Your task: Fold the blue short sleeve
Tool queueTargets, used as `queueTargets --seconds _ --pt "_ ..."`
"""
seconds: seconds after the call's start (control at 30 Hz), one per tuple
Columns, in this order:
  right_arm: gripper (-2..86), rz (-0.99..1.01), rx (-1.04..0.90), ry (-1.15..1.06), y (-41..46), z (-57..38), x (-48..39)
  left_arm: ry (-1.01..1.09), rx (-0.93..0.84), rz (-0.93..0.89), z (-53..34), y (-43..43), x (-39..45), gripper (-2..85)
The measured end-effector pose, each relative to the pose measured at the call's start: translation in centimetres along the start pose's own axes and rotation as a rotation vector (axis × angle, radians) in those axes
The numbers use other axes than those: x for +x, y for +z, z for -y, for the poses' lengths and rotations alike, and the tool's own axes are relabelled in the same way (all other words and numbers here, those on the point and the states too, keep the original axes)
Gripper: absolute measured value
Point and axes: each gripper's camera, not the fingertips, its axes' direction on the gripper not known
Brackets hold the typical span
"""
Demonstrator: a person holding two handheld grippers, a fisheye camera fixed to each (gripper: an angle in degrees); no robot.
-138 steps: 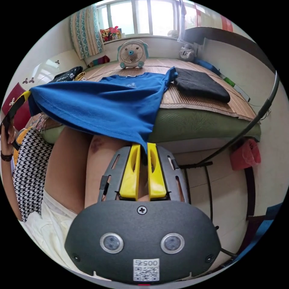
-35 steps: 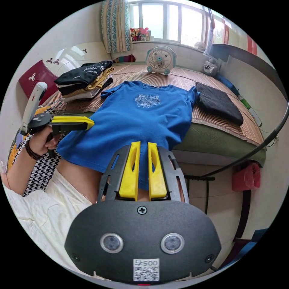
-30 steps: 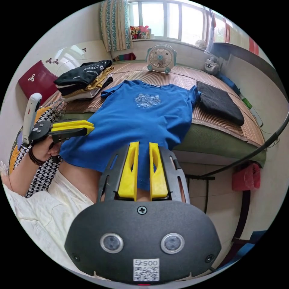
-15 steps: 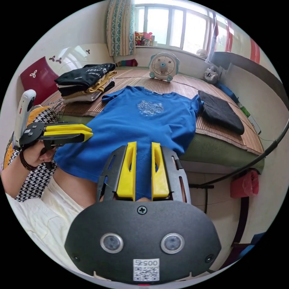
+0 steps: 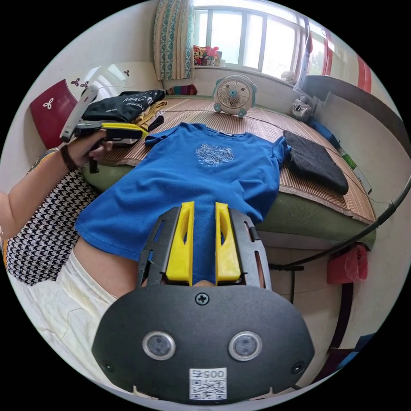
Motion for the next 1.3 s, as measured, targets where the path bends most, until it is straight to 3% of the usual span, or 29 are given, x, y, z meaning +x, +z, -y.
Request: queueTargets --seconds 0.17,0.43,0.63,0.9,1.3 --pt "6.3 -0.006 0.0 0.009 0.0 0.0 0.0 0.027 0.009 -0.039 4.4 5.3 -1.8 10.4" --pt "6.7 -0.002 0.003 0.01 -0.1 -0.1 0.4 0.045 -0.174 -0.008 7.1 12.3 -3.2 9.0" --pt "7.2 0.017 0.007 0.025 -0.2 -0.3 1.2 0.004 -0.14 -0.01 9.1 11.6 -4.6 1.8" --pt "7.4 0.019 0.009 0.03 -0.4 -0.6 1.6 -0.141 -0.092 -0.004 12.9 9.2 -7.9 0.5" --pt "7.2 0.03 0.016 0.036 -1.0 -1.3 2.7 -0.326 -0.04 -0.161 20.4 8.5 -13.2 0.2"
